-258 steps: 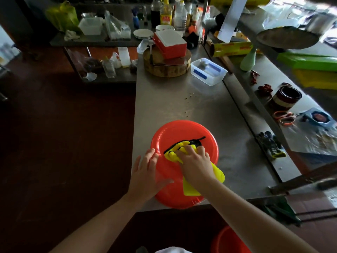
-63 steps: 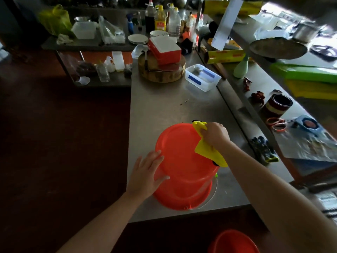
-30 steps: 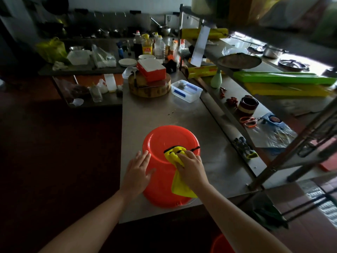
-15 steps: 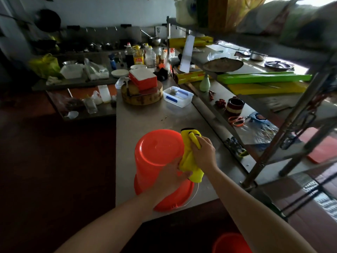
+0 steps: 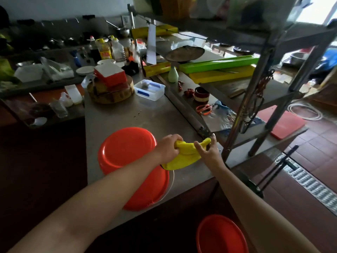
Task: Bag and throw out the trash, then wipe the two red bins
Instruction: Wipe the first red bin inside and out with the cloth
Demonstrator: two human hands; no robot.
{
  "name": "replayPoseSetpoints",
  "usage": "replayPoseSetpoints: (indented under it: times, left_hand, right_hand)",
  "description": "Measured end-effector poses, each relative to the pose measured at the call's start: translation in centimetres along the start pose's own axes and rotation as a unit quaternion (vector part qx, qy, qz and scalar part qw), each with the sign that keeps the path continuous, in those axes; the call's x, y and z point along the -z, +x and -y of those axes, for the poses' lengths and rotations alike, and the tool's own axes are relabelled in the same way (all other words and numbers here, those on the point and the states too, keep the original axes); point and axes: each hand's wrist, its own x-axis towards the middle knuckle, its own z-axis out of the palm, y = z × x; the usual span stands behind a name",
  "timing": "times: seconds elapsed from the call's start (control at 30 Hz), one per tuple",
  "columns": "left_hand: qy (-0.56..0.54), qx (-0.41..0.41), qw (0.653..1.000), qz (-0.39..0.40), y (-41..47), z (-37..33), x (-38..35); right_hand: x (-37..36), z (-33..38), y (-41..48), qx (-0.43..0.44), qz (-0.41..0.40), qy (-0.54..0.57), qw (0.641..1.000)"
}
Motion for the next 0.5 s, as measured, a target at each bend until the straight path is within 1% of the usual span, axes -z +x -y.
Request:
replayPoseSetpoints:
  times: [0.1, 0.2, 0.3, 0.4, 0.5]
  left_hand:
    - [0.042, -0.024, 0.998, 0.04, 2.2, -1.3, -0.8]
    - [0.053, -0.03, 0.995, 0.084, 3.6, -2.3, -2.0]
    - [0.046, -0.045, 0.99, 0.123, 4.3, -2.8, -3.6]
    - [0.028, -0.058, 0.99, 0.128, 4.6, -3.1, -4.8]
    - [0.016, -0.061, 0.99, 0.126, 5.0, -2.9, -5.6]
  right_hand:
    - [2.4, -1.6, -0.1, 0.027, 0.019, -0.025, 0.999]
    - [4.0, -3.2, -0.1, 0.075, 0.083, -0.14, 0.984]
    - [4.4, -4.4, 0.5, 0.067, 0.157, -0.233, 0.957]
    - [4.2, -5.6, 1.4, 0.06, 0.198, -0.288, 0.935]
    - [3.8, -7.0, 2.5, 0.059, 0.2, -0.312, 0.927]
